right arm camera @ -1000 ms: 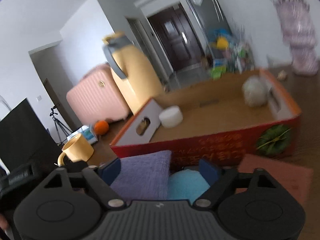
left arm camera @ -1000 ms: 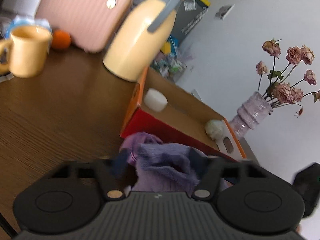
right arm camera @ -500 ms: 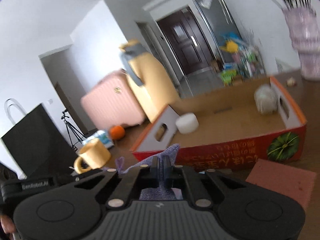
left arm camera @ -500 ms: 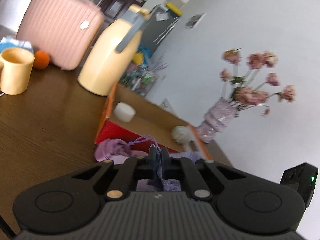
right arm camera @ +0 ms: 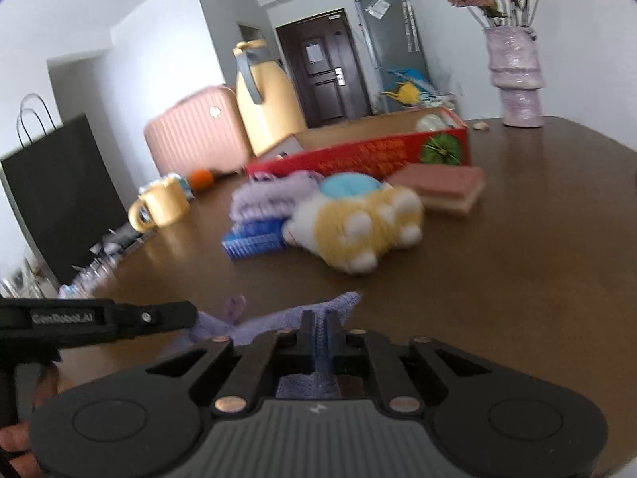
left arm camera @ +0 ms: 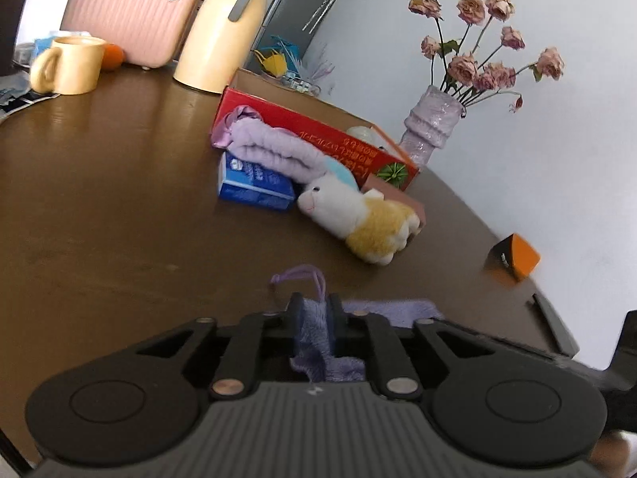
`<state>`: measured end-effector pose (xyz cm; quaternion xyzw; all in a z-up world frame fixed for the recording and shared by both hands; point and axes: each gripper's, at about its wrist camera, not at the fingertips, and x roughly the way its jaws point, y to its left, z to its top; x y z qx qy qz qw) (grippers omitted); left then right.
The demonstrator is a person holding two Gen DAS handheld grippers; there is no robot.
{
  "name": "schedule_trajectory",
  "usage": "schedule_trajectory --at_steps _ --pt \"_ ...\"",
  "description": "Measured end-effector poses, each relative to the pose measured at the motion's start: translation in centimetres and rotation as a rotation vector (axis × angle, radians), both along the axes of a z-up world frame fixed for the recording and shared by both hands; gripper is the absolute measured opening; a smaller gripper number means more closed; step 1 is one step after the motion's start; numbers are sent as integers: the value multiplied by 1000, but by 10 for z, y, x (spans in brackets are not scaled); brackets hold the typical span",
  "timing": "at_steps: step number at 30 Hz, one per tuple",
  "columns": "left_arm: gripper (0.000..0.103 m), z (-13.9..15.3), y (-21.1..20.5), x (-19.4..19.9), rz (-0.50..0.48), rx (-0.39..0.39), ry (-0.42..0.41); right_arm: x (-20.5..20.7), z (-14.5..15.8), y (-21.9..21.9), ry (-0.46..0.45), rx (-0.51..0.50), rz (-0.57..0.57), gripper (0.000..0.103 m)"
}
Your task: Organize soft objects
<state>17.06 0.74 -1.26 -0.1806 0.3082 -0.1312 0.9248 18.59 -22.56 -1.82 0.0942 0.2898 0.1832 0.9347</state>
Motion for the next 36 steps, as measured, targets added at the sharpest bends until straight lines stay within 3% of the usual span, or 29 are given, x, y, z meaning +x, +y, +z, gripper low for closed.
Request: schedule_trajectory --at_steps 1,3,5,9,12,14,17,19,22,28,32,36 --pt "35 0 3 -6 -3 -15 -5 -6 -2 -2 -2 -2 -6 17" --pt "46 0 7 -16 0 -61 -27 -17 -2 -10 -22 31 -13 29" --pt "49 -3 11 -19 3 -94 -14 -25 -2 -17 -36 52 -13 37" --pt "57 -11 13 -16 14 -129 38 -26 -8 -21 -21 90 -20 38" --pt "57 -16 12 -12 11 -156 61 -19 -16 -20 6 91 -29 38" --pt "54 -20 9 -8 2 -164 71 -15 -22 -17 20 81 -39 38" --pt "23 -24 7 -2 -40 -185 79 -13 -25 -13 6 55 -35 36" --pt "16 -27 7 0 -42 -198 75 -13 -25 -6 -11 5 -32 31" --pt "13 -25 4 0 -51 -181 60 -14 -25 7 -48 -118 -28 15" --pt "12 -21 -3 -6 -68 -120 35 -18 -24 20 -82 -218 -19 4" --pt "12 -13 -2 -12 -81 -101 -3 -20 -23 18 -84 -197 -28 2" --pt "12 4 -6 -16 -113 -81 -92 -23 -13 12 -111 -145 -43 2"
